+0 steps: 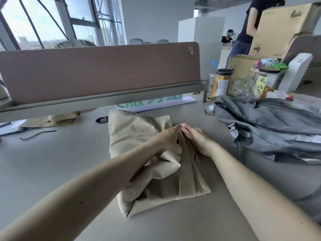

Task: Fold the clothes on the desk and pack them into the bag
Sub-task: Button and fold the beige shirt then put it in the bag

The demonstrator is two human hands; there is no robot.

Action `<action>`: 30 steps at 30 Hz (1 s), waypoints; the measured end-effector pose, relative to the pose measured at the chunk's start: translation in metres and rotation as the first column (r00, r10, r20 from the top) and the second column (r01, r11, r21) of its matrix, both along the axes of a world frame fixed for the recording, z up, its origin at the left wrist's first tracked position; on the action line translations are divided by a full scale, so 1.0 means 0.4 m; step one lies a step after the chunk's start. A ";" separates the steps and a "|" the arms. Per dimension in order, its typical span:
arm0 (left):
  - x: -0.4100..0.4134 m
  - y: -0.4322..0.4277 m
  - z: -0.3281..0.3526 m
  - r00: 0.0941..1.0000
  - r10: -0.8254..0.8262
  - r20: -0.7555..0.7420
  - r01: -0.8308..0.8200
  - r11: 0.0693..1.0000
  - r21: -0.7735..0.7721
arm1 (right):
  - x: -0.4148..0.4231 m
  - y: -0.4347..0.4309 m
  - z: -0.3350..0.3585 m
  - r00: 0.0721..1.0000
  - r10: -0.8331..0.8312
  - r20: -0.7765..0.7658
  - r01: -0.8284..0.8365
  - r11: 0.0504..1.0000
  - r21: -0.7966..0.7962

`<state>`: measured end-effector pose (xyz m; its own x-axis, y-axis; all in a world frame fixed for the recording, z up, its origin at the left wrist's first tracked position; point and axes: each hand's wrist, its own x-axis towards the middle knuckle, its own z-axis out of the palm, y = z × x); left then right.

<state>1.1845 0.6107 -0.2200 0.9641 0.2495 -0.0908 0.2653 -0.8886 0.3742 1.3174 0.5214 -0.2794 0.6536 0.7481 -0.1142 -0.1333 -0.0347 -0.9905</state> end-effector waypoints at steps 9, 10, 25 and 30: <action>-0.230 0.187 0.016 0.914 0.105 0.392 -0.175 0.973 0.150 | -0.001 0.028 -0.014 0.979 0.102 0.178 -0.079 0.988 -0.134; -0.245 0.195 0.000 0.961 0.178 0.213 -0.213 0.965 0.154 | -0.005 0.031 -0.010 0.975 0.135 0.177 -0.109 0.983 -0.145; -0.197 0.228 -0.100 0.984 0.119 0.133 -0.140 0.978 0.157 | -0.087 0.212 0.155 0.402 0.600 0.691 0.210 0.675 -0.708; -0.116 0.361 -0.116 0.906 0.345 0.244 -0.405 0.873 0.270 | -0.090 0.304 0.105 0.398 0.603 0.691 0.284 0.636 -0.718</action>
<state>1.1382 0.7551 -0.2663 0.7835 0.5818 0.2183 0.5555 -0.8132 0.1737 1.2813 0.6432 -0.2376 0.5723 0.8146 -0.0947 0.8009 -0.5800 -0.1488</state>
